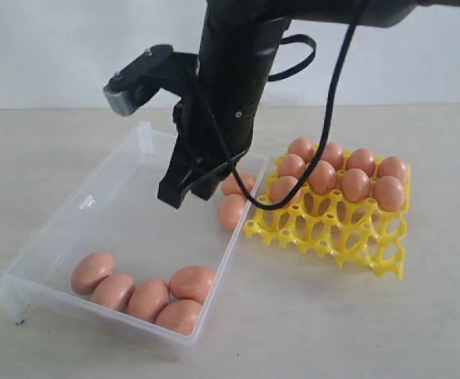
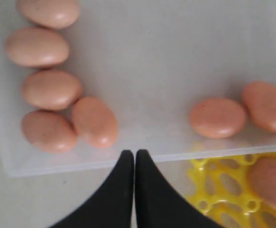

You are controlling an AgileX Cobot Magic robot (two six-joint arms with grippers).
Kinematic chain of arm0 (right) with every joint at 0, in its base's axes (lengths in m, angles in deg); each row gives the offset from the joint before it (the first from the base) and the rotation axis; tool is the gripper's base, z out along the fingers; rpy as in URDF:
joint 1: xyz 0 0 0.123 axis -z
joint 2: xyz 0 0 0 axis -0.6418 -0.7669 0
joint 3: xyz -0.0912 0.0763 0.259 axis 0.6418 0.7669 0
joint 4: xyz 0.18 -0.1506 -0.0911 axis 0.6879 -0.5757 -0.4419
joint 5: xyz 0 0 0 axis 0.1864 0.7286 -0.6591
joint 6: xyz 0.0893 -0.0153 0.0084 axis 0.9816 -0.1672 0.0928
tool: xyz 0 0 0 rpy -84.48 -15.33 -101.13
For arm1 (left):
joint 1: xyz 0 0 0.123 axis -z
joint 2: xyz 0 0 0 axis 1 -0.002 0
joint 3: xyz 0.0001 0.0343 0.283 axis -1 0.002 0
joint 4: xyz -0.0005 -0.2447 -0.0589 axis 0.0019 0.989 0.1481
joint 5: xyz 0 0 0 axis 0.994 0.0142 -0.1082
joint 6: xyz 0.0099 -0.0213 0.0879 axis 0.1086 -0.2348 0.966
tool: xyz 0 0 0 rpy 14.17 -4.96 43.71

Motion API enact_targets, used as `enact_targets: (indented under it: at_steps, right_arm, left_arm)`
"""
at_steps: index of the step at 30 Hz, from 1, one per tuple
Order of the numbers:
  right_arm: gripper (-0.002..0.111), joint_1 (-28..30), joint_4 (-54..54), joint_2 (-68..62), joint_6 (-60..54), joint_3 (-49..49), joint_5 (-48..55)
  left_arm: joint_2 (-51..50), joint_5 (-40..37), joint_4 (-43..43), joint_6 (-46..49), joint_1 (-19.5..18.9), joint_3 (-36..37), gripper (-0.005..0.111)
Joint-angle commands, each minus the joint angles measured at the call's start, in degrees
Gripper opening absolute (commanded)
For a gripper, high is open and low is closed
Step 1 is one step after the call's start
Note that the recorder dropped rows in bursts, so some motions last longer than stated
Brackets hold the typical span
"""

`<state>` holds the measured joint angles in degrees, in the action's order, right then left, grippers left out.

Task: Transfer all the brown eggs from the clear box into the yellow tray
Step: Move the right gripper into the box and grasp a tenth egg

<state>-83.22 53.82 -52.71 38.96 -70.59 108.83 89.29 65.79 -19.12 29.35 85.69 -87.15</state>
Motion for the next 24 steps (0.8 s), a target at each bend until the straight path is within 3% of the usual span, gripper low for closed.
enact_targets:
  at_steps: [1,8,12,13,15,24]
  right_arm:
    - [0.001,-0.61,5.45,-4.23,-6.13,-1.23,4.2]
    - [0.006,-2.57,7.63,-10.44,-13.79,-1.23,4.2]
    - [0.037,-2.57,7.77,-11.51,-14.37,-1.23,4.2]
    - [0.053,-2.57,7.77,-11.59,-14.37,-1.23,3.06]
    - [0.061,-2.57,7.77,-11.59,-14.37,-1.23,0.49]
    - [0.062,-2.57,3.61,-14.98,-13.24,-1.23,-4.23]
  left_arm:
    - [-0.17,0.22,-0.01,-0.58,0.18,-0.2,-0.004]
    - [-0.17,0.22,-0.01,-0.58,0.18,-0.2,-0.004]
    - [-0.17,0.22,-0.01,-0.58,0.18,-0.2,-0.004]
    - [-0.17,0.22,-0.01,-0.58,0.18,-0.2,-0.004]
    - [-0.17,0.22,-0.01,-0.58,0.18,-0.2,-0.004]
    - [-0.17,0.22,-0.01,-0.58,0.18,-0.2,-0.004]
